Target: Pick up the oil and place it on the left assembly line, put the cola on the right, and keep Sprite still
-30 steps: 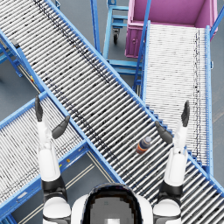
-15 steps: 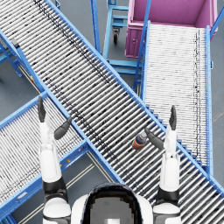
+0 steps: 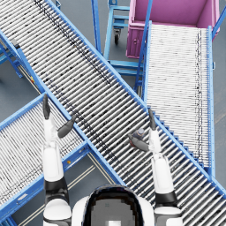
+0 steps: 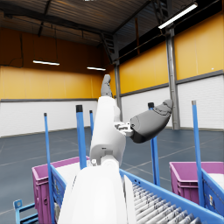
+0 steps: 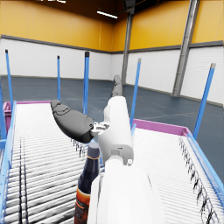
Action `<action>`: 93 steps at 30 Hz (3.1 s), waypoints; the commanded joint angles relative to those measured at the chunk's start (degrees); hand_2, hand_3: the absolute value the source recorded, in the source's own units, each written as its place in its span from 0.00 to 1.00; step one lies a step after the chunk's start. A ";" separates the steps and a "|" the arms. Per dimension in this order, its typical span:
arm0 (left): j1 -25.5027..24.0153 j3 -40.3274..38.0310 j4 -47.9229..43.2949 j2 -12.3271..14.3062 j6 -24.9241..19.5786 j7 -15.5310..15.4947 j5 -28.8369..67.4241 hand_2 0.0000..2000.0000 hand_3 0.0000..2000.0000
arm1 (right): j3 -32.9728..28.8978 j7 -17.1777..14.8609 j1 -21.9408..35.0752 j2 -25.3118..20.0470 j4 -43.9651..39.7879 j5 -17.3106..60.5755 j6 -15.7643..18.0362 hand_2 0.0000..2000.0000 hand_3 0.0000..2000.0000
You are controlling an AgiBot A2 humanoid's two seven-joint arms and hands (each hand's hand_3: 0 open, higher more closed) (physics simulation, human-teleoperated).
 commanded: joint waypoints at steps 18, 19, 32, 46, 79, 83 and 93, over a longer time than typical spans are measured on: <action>3.45 1.23 5.51 1.02 0.00 0.00 0.00 0.00 0.00 | 8.43 0.00 3.97 -3.49 -27.48 0.00 -0.06 0.00 0.00; 3.18 1.48 5.87 1.08 0.00 0.00 0.00 0.00 0.00 | 8.90 0.00 4.94 -3.98 -30.43 0.00 -0.08 0.00 0.00; 2.59 -0.69 5.38 1.70 0.00 0.00 -0.01 0.00 0.00 | 8.76 0.48 16.94 -9.09 -57.98 -0.01 0.45 1.00 0.82; 1.85 -0.89 3.52 2.26 0.00 0.00 -0.01 0.00 0.00 | -9.50 -0.19 17.38 -8.92 -15.18 -0.01 5.84 1.00 1.00; 2.42 -2.53 0.91 2.95 0.00 0.00 -0.02 0.00 0.00 | -18.50 0.00 22.66 -4.20 -1.80 -0.05 0.00 0.00 0.00; 1.56 -2.39 1.05 3.13 0.00 0.00 -0.02 0.00 0.00 | -16.48 0.00 20.31 -4.41 0.43 -0.04 0.00 0.00 0.00; 1.13 -1.65 1.14 2.92 0.19 0.19 -0.87 0.00 0.00 | -15.26 -0.19 17.20 -4.46 0.80 -0.81 0.18 0.00 0.00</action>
